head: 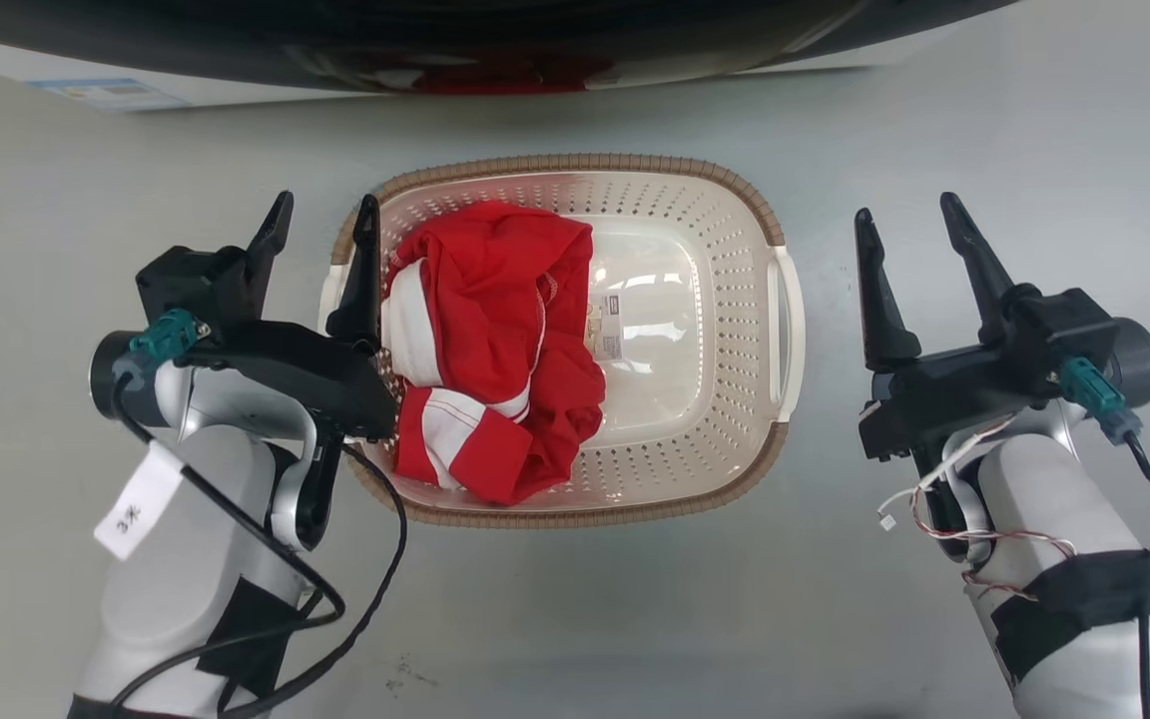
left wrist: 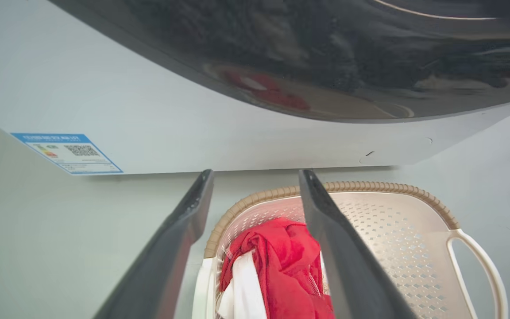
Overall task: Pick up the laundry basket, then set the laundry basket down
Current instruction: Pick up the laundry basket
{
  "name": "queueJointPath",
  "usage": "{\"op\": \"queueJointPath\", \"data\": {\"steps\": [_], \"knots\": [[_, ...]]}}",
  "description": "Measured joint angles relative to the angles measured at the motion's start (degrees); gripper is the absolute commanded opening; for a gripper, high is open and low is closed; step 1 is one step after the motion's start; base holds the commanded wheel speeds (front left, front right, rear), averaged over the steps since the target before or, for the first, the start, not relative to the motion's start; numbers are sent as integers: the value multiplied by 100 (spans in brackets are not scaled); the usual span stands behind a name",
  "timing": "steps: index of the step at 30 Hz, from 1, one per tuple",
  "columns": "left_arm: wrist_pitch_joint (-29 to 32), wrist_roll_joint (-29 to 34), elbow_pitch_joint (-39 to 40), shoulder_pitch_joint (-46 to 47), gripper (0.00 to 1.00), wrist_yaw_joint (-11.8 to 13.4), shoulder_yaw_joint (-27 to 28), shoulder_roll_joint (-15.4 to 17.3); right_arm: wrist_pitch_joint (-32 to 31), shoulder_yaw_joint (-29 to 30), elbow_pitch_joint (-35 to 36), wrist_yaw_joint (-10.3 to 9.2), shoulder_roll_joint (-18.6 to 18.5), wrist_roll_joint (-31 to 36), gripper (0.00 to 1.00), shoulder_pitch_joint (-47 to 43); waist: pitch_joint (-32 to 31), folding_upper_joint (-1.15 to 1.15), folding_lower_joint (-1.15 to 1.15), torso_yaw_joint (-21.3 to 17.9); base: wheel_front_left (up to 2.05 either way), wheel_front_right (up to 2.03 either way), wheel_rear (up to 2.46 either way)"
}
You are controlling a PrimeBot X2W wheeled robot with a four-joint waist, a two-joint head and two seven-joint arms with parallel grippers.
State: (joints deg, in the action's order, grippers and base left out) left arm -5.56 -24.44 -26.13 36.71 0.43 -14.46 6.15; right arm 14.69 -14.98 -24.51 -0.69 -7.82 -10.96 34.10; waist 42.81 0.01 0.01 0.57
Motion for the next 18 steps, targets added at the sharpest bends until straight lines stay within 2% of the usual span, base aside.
{"op": "queueJointPath", "data": {"steps": [5,18], "knots": [[142,-83,-725,119,100,-141,33,-31,0,-134,-608,110,68,38,100,294,195,0,0,4,0,0,0],[246,-247,-1790,374,100,-350,56,-33,0,-364,-1645,272,192,85,100,547,557,-1,-1,4,0,0,0]]}}
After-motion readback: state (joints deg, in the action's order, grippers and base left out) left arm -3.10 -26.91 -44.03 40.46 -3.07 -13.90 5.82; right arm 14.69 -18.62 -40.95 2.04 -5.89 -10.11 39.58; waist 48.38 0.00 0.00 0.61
